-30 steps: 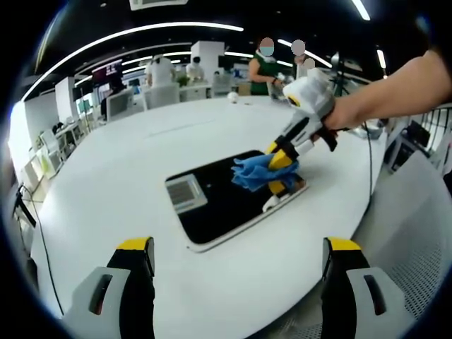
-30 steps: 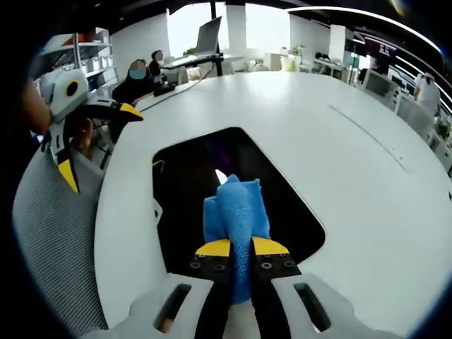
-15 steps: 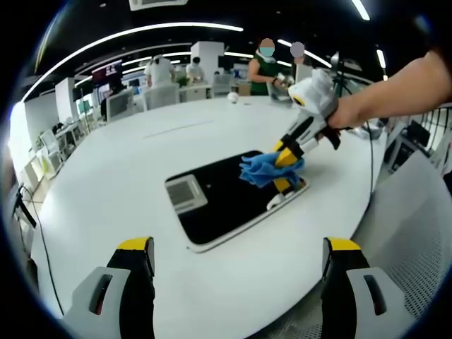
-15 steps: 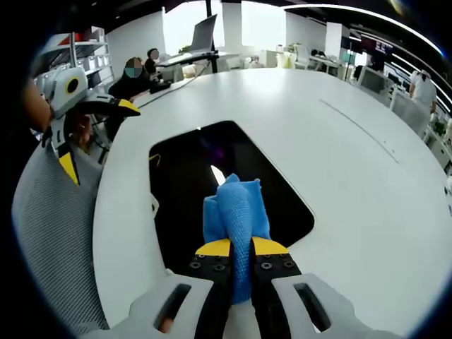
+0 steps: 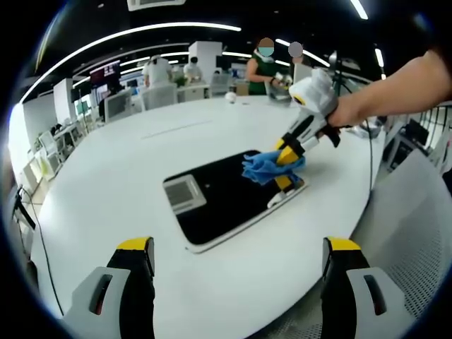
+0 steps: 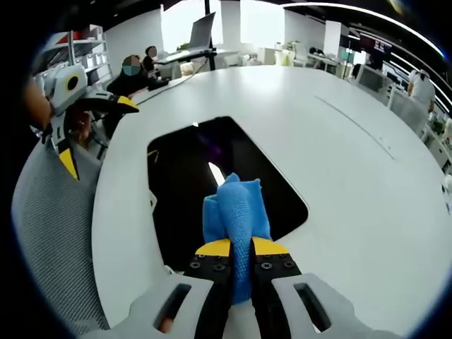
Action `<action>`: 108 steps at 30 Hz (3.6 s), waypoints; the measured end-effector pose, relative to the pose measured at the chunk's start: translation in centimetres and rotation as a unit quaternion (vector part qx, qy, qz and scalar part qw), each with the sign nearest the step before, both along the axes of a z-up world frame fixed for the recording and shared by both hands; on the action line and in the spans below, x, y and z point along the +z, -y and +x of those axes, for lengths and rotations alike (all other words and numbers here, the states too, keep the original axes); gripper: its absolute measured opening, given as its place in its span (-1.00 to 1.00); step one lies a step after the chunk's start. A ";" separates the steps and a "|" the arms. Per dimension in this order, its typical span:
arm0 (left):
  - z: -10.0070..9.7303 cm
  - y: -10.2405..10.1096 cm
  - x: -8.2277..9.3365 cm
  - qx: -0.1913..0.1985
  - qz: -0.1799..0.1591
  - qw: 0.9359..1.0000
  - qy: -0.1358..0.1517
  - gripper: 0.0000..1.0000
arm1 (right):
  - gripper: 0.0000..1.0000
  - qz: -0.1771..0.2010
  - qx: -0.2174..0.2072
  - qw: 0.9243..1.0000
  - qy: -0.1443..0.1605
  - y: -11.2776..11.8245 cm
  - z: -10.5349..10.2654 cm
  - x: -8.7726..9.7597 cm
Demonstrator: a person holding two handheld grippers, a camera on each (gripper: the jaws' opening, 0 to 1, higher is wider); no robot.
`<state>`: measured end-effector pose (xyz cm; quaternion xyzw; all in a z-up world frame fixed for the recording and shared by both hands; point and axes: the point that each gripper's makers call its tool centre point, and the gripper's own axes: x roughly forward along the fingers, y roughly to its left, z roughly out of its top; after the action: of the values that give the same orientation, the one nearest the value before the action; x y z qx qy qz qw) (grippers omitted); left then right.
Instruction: Wipe the mirror surface with the cleaning cloth until all visible marks leave the cleaned area.
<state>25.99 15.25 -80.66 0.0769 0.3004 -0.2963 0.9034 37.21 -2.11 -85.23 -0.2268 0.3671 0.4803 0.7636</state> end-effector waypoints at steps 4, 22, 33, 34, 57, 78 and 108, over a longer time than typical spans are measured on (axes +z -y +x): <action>0.0 0.0 0.1 0.001 0.000 1.000 0.000 0.99 | -0.92 -0.002 -0.003 1.000 -0.001 0.3 0.0 0.0; -0.1 0.2 0.3 -0.001 0.000 1.000 0.000 0.99 | -0.92 -0.009 -0.021 1.000 0.000 0.6 0.0 0.0; 0.0 0.1 0.5 0.006 -0.005 1.000 0.005 0.99 | -0.91 -0.022 -0.065 0.997 0.021 0.6 -0.2 -0.1; 0.0 0.1 0.5 0.005 -0.006 1.000 0.006 0.99 | -0.91 -0.024 -0.069 0.997 0.023 0.6 -0.1 -0.1; 0.3 0.1 1.4 0.011 -0.013 1.000 0.017 0.99 | -0.92 -0.030 -0.161 0.986 0.044 0.9 -2.0 -0.1; 0.6 -4.3 2.2 -0.001 0.004 1.000 0.015 0.99 | -0.92 -0.040 -0.183 0.982 0.024 0.9 -4.2 -0.2; -0.6 -6.6 2.4 0.021 -0.022 0.999 0.011 0.99 | -0.92 -0.001 -0.172 0.985 0.030 0.9 -5.3 -0.1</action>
<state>25.38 21.86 -78.26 0.0539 0.2849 -0.2833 0.9142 31.93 -3.02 -85.34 -0.1755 0.3786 0.3345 0.8450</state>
